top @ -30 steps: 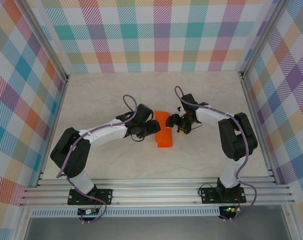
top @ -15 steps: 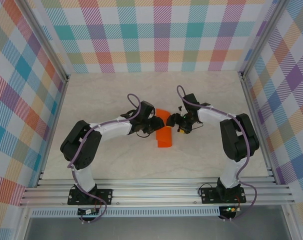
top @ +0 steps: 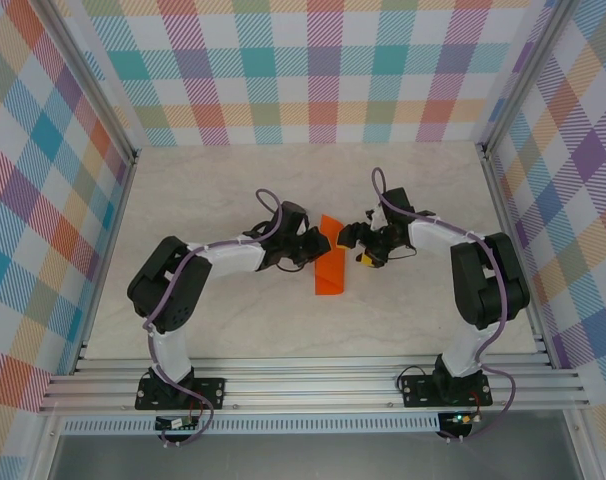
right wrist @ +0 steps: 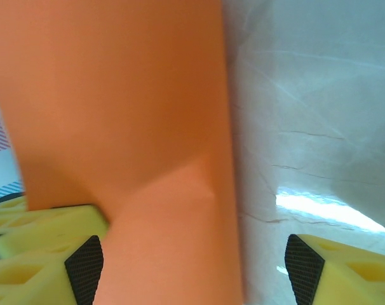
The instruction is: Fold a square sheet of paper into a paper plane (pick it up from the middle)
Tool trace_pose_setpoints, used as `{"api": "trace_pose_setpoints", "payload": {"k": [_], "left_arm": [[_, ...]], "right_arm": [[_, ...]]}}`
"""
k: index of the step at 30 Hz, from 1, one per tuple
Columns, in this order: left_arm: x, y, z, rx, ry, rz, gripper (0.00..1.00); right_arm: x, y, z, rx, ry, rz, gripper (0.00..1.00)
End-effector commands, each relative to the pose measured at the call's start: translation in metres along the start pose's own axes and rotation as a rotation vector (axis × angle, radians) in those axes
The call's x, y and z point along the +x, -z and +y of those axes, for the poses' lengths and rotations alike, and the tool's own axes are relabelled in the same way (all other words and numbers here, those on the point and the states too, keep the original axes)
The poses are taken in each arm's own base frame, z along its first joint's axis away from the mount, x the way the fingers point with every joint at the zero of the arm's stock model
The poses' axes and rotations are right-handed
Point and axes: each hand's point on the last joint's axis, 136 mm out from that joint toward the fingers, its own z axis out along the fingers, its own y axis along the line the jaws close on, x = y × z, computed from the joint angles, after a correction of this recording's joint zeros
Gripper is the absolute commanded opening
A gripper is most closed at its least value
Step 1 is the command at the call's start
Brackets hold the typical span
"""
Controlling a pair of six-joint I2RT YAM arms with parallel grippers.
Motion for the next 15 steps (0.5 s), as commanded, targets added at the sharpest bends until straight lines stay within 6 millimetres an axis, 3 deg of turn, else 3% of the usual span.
{"api": "trace_pose_setpoints", "payload": {"k": [1,5,9,15], "left_arm": [[0.000,-0.004,0.001,0.047,0.029,0.015,0.10],[-0.002,-0.003,-0.012,0.159,0.068,0.014,0.13],[-0.001,-0.002,-0.012,0.151,0.069,0.020,0.16],[-0.002,0.003,-0.016,0.148,0.050,0.017,0.22]], "right_arm": [[-0.002,-0.002,0.012,-0.074,0.007,0.012,0.80],[-0.004,-0.009,0.009,-0.071,-0.010,0.025,0.79],[-0.009,-0.009,0.000,-0.036,-0.037,-0.001,0.79],[-0.014,-0.005,0.002,-0.048,-0.055,-0.022,0.79]]}}
